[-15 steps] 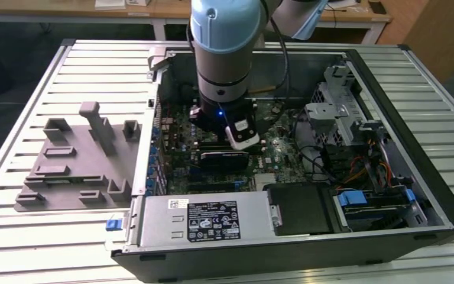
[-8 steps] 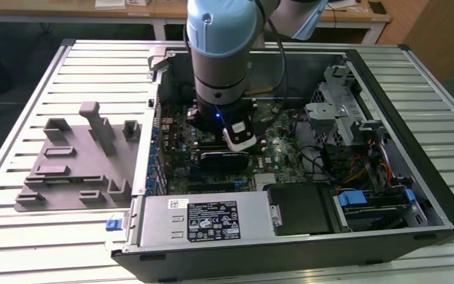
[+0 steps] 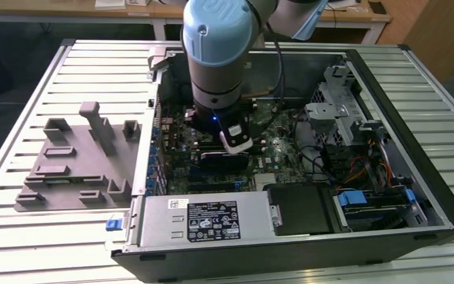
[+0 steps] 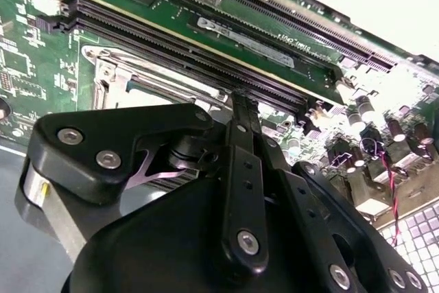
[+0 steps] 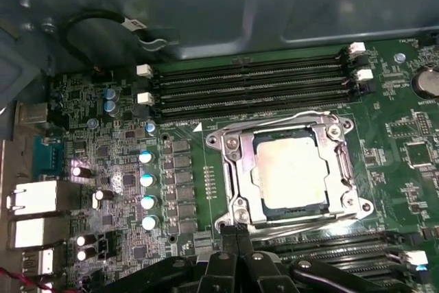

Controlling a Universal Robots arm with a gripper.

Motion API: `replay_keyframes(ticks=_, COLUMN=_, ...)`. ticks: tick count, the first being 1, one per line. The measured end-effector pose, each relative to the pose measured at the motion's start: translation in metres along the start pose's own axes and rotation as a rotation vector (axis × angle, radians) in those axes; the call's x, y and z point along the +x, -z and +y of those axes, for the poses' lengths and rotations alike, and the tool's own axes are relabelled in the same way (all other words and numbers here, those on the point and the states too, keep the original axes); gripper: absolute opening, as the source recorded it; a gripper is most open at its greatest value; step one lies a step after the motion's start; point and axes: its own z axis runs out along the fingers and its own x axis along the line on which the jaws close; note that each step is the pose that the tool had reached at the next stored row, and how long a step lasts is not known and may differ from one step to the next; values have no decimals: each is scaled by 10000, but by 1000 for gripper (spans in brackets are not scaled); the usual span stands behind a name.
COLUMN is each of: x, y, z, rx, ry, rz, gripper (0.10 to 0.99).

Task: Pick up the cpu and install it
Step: 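Install the second cpu locking lever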

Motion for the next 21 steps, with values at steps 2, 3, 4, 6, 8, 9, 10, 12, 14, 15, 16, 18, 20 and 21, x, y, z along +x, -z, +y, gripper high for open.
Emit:
replay_keyframes(ticks=2, x=4, y=-14, z=-4, rx=-17, ry=8, rz=3, gripper=106)
replay_keyframes(ticks=3, x=7, y=-20, z=-7, rx=-20, ry=10, rz=6, gripper=106)
replay_keyframes(ticks=4, x=10, y=-26, z=-9, rx=-25, ry=12, rz=8, gripper=106)
replay_keyframes(ticks=6, x=14, y=-34, z=-12, rx=-29, ry=16, rz=11, gripper=106)
replay_keyframes(ticks=8, x=17, y=-39, z=-13, rx=-43, ry=17, rz=12, gripper=106)
replay_keyframes(ticks=9, x=18, y=-40, z=-13, rx=-51, ry=18, rz=12, gripper=106)
replay_keyframes(ticks=10, x=20, y=-41, z=-13, rx=-56, ry=17, rz=12, gripper=106)
replay_keyframes(ticks=12, x=26, y=-44, z=-15, rx=-58, ry=16, rz=11, gripper=106)
replay_keyframes(ticks=14, x=35, y=-48, z=-16, rx=-54, ry=17, rz=14, gripper=106)
replay_keyframes(ticks=15, x=40, y=-52, z=-14, rx=-54, ry=18, rz=14, gripper=106)
replay_keyframes(ticks=16, x=44, y=-56, z=-11, rx=-56, ry=18, rz=13, gripper=106)
replay_keyframes(ticks=18, x=52, y=-65, z=-1, rx=-55, ry=19, rz=13, gripper=106)
replay_keyframes(ticks=20, x=55, y=-72, z=8, rx=-55, ry=20, rz=14, gripper=106)
replay_keyframes(ticks=21, x=56, y=-76, z=11, rx=-53, ry=21, rz=14, gripper=106)
